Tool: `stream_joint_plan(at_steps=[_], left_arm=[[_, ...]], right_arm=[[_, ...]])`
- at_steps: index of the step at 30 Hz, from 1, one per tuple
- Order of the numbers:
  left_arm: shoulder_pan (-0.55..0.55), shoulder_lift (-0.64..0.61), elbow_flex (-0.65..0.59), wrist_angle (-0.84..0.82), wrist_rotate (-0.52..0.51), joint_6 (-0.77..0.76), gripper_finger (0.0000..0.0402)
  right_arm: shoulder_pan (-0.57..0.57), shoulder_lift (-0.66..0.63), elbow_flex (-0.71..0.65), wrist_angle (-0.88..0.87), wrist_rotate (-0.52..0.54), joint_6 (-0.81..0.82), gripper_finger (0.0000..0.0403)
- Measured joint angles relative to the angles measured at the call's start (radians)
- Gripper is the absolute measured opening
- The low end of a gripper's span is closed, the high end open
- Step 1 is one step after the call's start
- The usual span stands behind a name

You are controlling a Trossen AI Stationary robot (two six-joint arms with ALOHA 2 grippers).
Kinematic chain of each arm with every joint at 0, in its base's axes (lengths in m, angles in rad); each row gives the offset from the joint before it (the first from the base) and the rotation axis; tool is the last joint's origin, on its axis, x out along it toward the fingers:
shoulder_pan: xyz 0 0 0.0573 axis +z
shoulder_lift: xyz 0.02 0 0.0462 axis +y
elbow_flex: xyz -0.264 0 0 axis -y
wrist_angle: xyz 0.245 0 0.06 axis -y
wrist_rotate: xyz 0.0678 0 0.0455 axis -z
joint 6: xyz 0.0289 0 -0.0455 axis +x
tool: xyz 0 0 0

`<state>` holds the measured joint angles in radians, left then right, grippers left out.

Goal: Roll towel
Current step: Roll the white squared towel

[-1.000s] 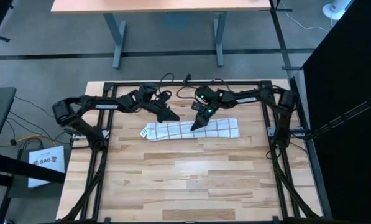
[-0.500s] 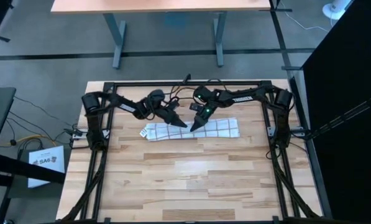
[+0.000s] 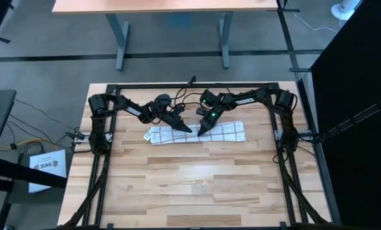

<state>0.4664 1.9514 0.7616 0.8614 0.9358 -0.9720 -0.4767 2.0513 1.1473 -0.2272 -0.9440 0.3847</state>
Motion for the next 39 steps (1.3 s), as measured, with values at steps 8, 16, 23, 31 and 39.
stream_joint_plan(at_steps=[8, 16, 23, 31, 39], left_arm=[[0.001, 0.000, 0.000, -0.022, -0.003, 0.014, 0.0137], [0.001, 0.000, 0.000, -0.052, 0.005, 0.033, 0.0137], [0.014, -0.030, 0.000, -0.062, 0.007, 0.055, 0.0137], [-0.023, -0.239, 0.008, -0.396, -0.104, 0.278, 0.0129], [-0.124, -0.397, 0.102, -1.105, -0.462, 0.760, 0.0099]], right_arm=[[-0.007, 0.008, 0.001, -0.116, -0.008, -0.108, 0.0117], [-0.037, 0.001, 0.000, -0.350, 0.037, -0.278, 0.0117], [-0.023, -0.092, -0.008, -0.241, 0.110, -0.300, 0.0117], [-0.005, -0.362, -0.005, -0.325, 0.320, -0.432, 0.0117], [-0.011, -0.462, -0.131, -0.455, 0.507, -0.504, 0.0117]])
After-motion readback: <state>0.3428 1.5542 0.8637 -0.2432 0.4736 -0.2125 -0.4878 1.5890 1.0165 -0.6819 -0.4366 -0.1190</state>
